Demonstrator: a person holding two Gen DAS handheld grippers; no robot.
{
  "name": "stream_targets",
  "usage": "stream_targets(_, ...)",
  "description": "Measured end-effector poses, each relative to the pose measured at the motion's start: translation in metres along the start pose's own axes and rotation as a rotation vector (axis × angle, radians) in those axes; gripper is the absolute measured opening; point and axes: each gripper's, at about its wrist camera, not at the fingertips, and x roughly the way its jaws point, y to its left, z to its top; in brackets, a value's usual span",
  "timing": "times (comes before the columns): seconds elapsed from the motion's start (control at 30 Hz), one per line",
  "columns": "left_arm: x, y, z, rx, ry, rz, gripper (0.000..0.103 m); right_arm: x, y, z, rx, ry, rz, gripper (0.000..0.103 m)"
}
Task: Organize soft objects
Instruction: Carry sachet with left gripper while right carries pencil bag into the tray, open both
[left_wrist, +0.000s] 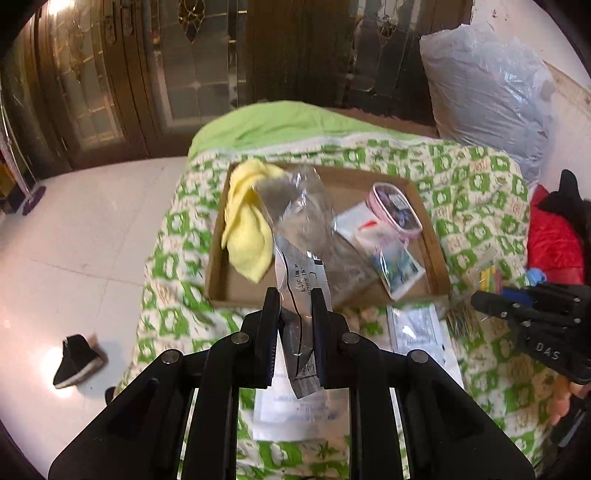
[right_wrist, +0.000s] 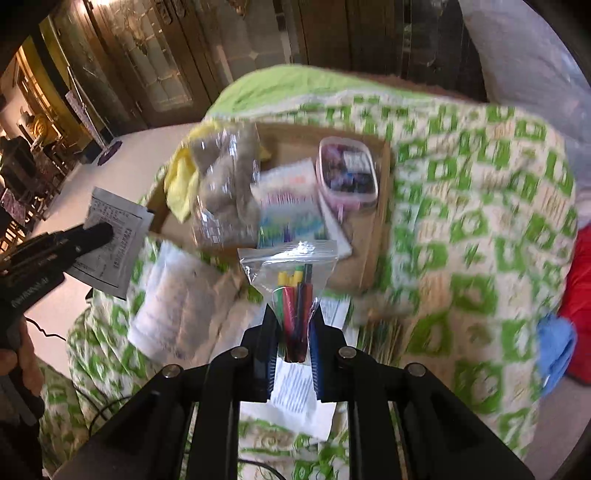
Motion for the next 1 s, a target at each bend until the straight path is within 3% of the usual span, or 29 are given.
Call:
stream_targets(0.2, 0.001, 0.000, 0.016, 0.021, -0.025, 0.043, 0.016, -0.006, 0.012, 0.027, -0.033, -0.039, -0.023, 0.013)
stream_targets(0.63, 0.010, 0.009, 0.024, -0.007, -0.018, 0.016, 0.016, 0.001, 0.015, 0.042, -0.049, -0.040, -0.042, 0.013)
stream_targets(0.7, 0.013, 0.011, 0.025, -0.015, -0.008, 0.004, 0.016, 0.003, 0.013, 0.043, -0.045, -0.038, -0.033, 0.013)
stream_targets(0.8, 0.017, 0.011, 0.024, -0.014, -0.003, 0.001, 0.016, 0.006, 0.005, 0.045, -0.019, -0.017, 0.052, 0.013)
stream_targets(1.0, 0.024, 0.013, 0.025, -0.010, 0.004, -0.002, 0.015, 0.017, -0.015, 0.047, 0.013, 0.003, 0.045, 0.013)
